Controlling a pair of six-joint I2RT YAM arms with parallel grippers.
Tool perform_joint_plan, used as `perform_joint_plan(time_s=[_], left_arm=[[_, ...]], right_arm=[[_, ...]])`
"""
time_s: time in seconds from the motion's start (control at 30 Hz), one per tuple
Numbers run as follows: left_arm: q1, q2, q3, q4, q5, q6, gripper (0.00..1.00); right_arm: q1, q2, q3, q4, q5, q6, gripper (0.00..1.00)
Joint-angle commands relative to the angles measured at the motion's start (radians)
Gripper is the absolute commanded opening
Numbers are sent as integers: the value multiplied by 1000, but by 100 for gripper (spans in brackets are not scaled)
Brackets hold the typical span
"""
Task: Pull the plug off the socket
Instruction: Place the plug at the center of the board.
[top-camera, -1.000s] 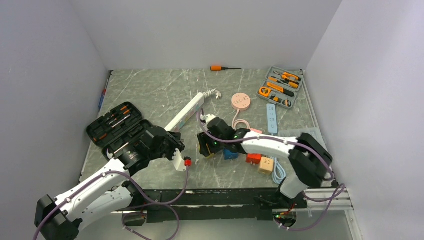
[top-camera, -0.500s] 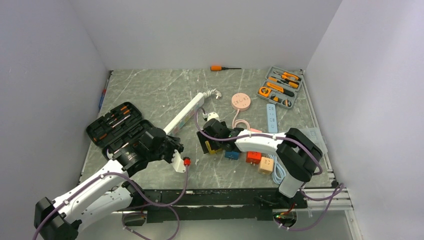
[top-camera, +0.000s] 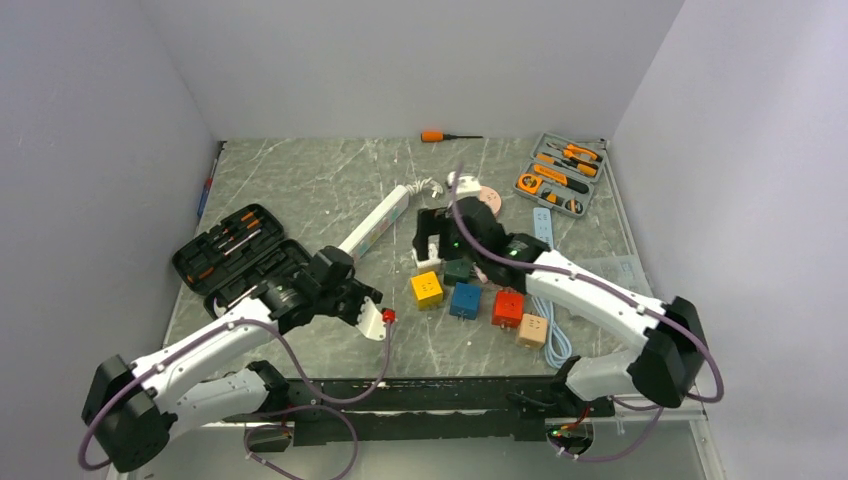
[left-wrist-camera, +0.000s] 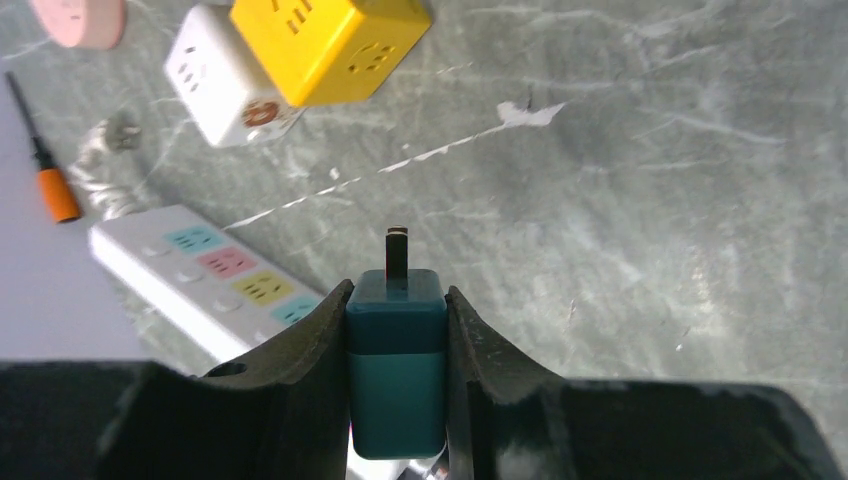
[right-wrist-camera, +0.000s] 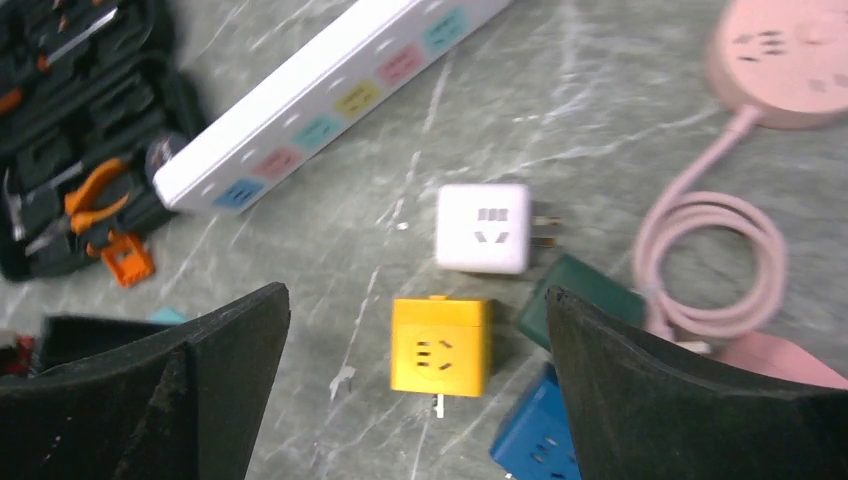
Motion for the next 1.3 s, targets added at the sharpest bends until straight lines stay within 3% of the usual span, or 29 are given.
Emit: perform_joint_plan(time_s=[0.0,0.17,0.4,0.67,0.77,0.8,0.87,0.9,1.07,1.13,1.27], left_arm=[[-24,104,45,77,74,-79,0],[-59,267,54,131,31,-117,0],[-70,539,280,-9,-27,-258,25],[-89,653,329,-51,-26,-382,32],[-90,650,336,-86,-1,-419,49],[-90,653,352,-116,24,-429,60],[-91,662,405,-185,83,-450,96],[-90,667,439,-217,102,-469,99],[-67,668,659,-384,166,-559,99],[-29,683,812,-463,156,-582,99],[145,751,1095,-645,214,-676,99]], right_arm=[[-81,-73,-30,-137,81,78,100],[-135,-223,-180,-163,72,140,100],[-190,-382,-282,-219,84,177,100],[-241,-428,-264,-259,93,141,100],[-265,-437,-259,-259,83,132,100],[-272,-438,-257,-258,80,130,100],[-281,-437,-256,-253,73,127,100],[-285,-436,-255,-251,71,125,100],[-300,-420,-243,-247,68,120,100],[-306,-417,-236,-246,67,114,100],[-317,-409,-218,-248,114,87,100]])
